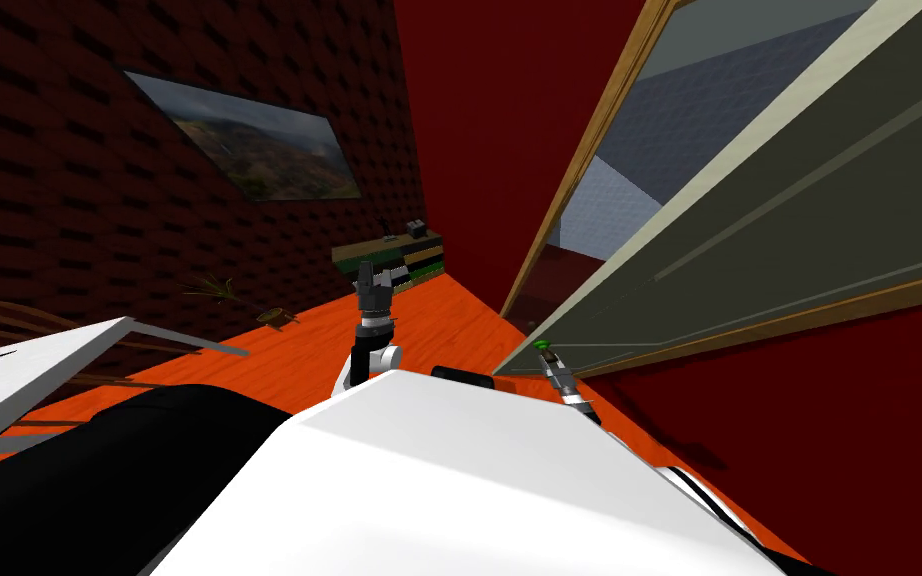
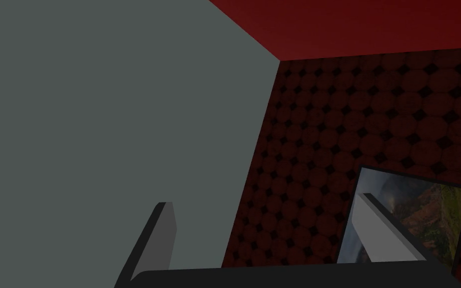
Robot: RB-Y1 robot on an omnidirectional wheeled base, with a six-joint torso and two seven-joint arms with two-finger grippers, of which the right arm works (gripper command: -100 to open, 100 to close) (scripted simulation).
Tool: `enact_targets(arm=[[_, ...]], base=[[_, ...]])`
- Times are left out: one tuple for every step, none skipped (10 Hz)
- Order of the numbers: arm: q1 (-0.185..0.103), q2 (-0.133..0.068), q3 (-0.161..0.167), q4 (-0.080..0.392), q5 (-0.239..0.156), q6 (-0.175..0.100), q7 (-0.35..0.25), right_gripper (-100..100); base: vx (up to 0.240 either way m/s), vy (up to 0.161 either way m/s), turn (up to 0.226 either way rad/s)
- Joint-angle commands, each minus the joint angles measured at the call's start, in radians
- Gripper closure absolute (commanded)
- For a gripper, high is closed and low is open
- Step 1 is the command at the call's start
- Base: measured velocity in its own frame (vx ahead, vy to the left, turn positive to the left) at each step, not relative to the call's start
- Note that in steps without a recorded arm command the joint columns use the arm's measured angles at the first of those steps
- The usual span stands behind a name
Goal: Pull the door open
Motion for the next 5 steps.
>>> enact_targets(arm=[[-0.002, -0.001, -0.001, 0.007, 0.001, -0.004, -0.002, 100], [-0.002, -0.001, -0.002, 0.009, 0.001, -0.006, -0.002, 100], [-0.003, -0.002, -0.002, 0.011, 0.001, -0.008, -0.002, 100], [-0.003, -0.002, -0.002, 0.011, 0.001, -0.008, -0.002, 100], [-0.003, -0.002, -0.003, 0.012, 0.002, -0.009, -0.003, 100]], base=[[-0.211, -0.098, 0.179], [-0.199, -0.089, 0.126], [-0.190, -0.100, 0.124], [-0.123, -0.048, 0.056], [-0.094, -0.034, 0.056]])
